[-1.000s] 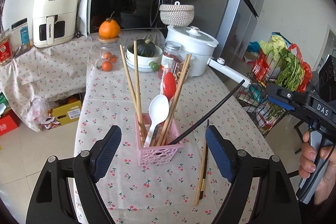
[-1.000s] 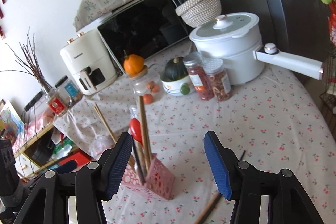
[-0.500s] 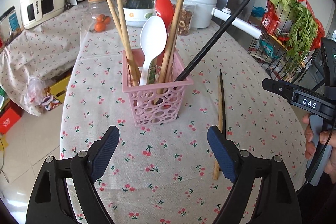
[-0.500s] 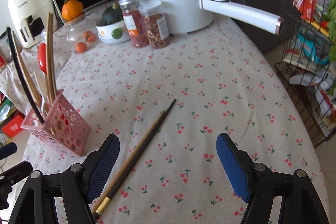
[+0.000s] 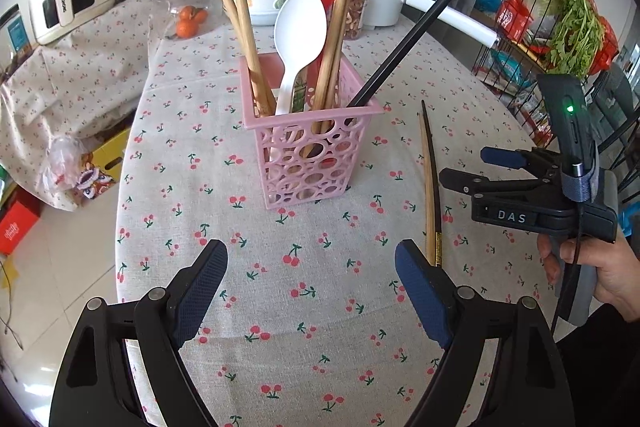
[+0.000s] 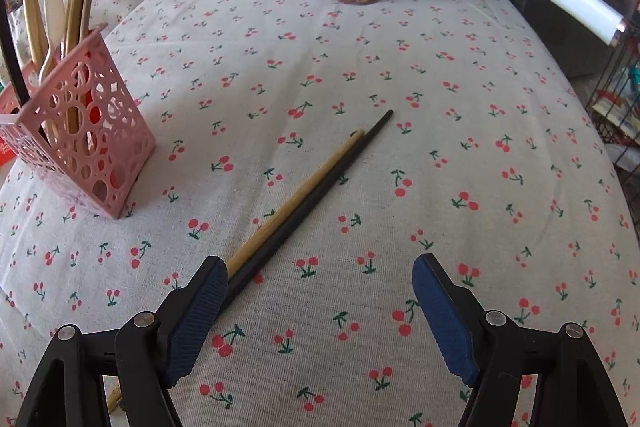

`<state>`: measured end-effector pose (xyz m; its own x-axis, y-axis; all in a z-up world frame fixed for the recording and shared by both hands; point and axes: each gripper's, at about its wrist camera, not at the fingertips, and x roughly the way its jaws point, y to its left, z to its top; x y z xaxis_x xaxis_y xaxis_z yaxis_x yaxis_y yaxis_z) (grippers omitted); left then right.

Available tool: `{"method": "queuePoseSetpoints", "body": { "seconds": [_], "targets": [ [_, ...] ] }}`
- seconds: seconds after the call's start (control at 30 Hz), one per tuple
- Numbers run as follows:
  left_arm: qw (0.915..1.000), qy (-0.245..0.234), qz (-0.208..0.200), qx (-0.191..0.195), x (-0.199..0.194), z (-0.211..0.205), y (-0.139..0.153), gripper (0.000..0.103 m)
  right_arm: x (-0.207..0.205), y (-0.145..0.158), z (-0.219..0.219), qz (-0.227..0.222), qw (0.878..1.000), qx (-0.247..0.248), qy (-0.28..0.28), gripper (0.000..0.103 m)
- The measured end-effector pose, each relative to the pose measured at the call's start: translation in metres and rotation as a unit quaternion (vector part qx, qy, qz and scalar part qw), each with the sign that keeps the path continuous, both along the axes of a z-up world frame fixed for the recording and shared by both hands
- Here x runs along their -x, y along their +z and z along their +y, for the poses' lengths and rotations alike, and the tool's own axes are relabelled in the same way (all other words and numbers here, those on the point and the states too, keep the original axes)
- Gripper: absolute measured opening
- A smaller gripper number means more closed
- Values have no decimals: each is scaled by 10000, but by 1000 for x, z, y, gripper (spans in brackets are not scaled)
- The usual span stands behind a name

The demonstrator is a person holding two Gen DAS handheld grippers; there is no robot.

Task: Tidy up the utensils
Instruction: 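Close the right gripper on the last black chopstick while the left grasps the last wooden chopstick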

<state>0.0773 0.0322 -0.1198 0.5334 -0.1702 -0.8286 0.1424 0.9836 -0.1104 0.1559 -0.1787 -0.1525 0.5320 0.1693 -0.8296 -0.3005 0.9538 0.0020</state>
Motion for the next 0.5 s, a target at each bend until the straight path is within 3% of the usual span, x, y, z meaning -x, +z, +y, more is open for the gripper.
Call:
{"method": "queuePoseSetpoints", "body": {
  "seconds": [0.1,0.5],
  "targets": [
    [10000,-9,-36,21,2,2,3,88,-8,-10,3,184,9997,188,-19,81],
    [9999,-137,-10,-7,6,-4,2,88,-29,-15,0,762,9963,14,-410,83]
  ]
}}
